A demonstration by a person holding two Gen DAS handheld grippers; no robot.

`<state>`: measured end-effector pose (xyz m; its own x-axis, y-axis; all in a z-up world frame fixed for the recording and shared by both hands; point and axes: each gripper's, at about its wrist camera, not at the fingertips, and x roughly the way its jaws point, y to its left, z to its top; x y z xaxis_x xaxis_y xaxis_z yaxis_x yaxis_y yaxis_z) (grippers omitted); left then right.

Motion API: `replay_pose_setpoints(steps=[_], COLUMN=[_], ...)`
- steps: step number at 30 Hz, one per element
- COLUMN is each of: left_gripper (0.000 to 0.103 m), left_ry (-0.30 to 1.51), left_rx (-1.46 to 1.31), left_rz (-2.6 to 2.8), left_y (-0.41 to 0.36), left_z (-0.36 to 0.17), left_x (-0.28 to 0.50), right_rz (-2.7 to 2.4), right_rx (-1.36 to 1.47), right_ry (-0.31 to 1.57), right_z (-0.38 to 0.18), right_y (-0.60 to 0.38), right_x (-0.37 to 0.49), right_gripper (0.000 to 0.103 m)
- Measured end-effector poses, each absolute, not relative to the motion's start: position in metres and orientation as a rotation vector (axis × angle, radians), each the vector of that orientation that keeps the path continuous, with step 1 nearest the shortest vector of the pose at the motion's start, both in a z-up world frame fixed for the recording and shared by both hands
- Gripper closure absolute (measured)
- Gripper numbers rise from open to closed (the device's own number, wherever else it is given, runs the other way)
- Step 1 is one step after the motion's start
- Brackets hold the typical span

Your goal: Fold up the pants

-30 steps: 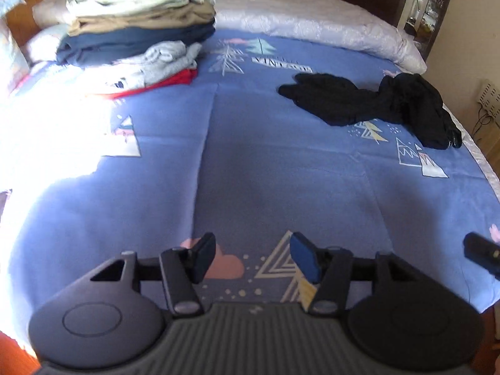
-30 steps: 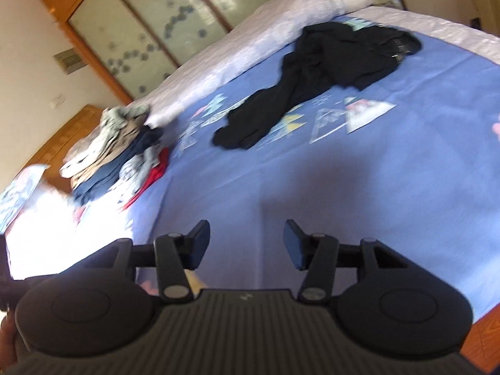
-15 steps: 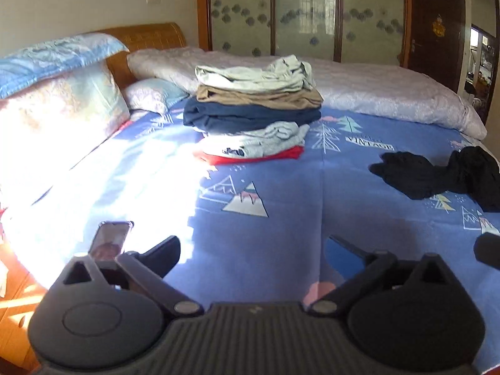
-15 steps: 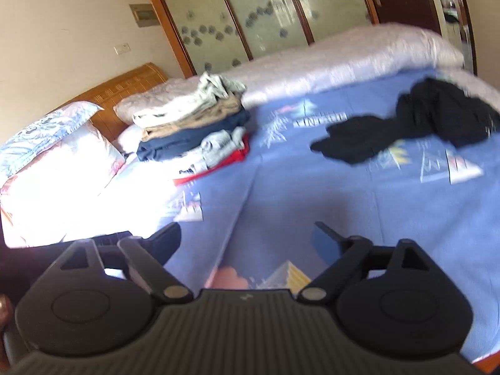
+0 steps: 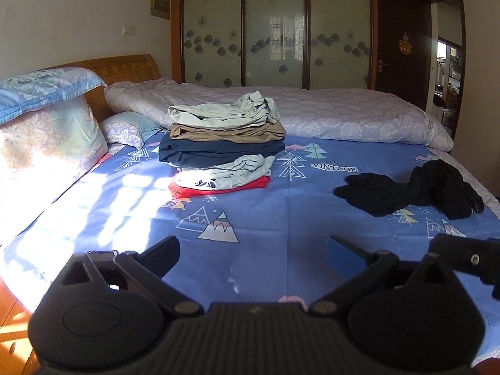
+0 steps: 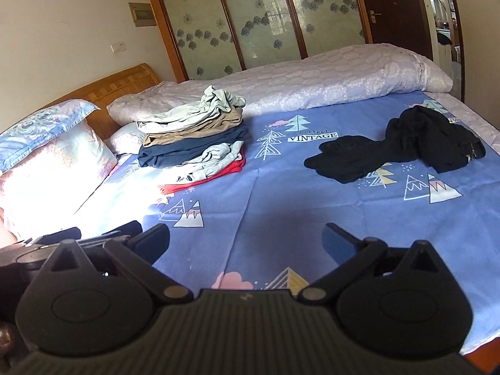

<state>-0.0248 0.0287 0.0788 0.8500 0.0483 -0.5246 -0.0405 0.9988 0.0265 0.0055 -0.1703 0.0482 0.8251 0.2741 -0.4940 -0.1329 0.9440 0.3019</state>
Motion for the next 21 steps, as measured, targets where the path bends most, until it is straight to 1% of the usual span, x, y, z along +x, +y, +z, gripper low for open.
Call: replay_pose_setpoints(steps=[14,21], left_gripper=[0.0,0.0], left_ry=[0.591,0.684], left_rx=[0.006,0.091], left_rz=[0.08,0.159], left_y=[0.036,0.022], left_z=[0.08,0.074], left_x=[-0.037,-0.034], right_rz=[0.242,0.228], right_rx=[0.258,0.284], right_ry=[0.559,0.578], right_z=[0.048,0.037], right_y=[-0.166,-0.174], right_x=[0.001,-0.002], right_gripper=[0.0,0.0])
